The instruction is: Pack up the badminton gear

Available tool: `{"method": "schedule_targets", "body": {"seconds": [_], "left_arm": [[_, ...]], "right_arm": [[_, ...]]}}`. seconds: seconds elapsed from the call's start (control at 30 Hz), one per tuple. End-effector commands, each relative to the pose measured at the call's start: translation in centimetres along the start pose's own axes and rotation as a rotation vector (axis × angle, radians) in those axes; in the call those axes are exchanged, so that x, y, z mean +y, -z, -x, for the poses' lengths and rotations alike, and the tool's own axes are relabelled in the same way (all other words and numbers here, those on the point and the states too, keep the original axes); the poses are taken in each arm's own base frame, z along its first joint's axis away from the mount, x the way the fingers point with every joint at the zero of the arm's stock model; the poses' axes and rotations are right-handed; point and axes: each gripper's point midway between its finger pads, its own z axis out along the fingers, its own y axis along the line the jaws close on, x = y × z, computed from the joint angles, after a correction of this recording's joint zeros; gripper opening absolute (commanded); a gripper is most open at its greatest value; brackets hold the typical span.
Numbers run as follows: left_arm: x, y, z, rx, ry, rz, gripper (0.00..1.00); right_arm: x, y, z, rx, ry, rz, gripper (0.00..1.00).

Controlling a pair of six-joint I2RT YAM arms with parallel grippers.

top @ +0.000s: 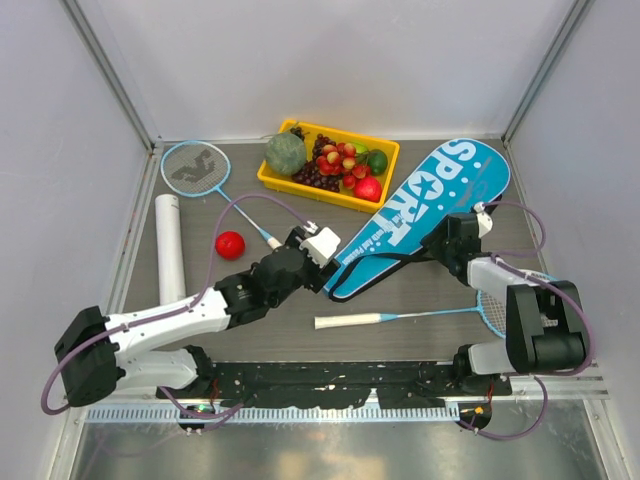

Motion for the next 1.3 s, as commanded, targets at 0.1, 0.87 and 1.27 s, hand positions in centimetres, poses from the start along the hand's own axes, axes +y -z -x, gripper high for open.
{"method": "schedule_targets", "body": {"seconds": [0.1, 0.87, 1.27], "left_arm": [[0.9, 0.7, -0.2, -0.016, 0.009, 0.041, 0.73], [-1.6, -3.7, 0.3, 0.041, -0.043, -0.025, 0.75], [-5.5, -6.8, -0.8, 0.075, -0.082, -0.17, 0.75]], "right_arm": [[1.6, -1.9, 1.7, -0.024, -0.013, 0.066, 0.57], [3.0, -1.6, 2.9, -0.034, 0.004, 0.133, 0.05], [5.6, 0.2, 2.8, 0.014, -0.069, 0.244, 0.14]]}}
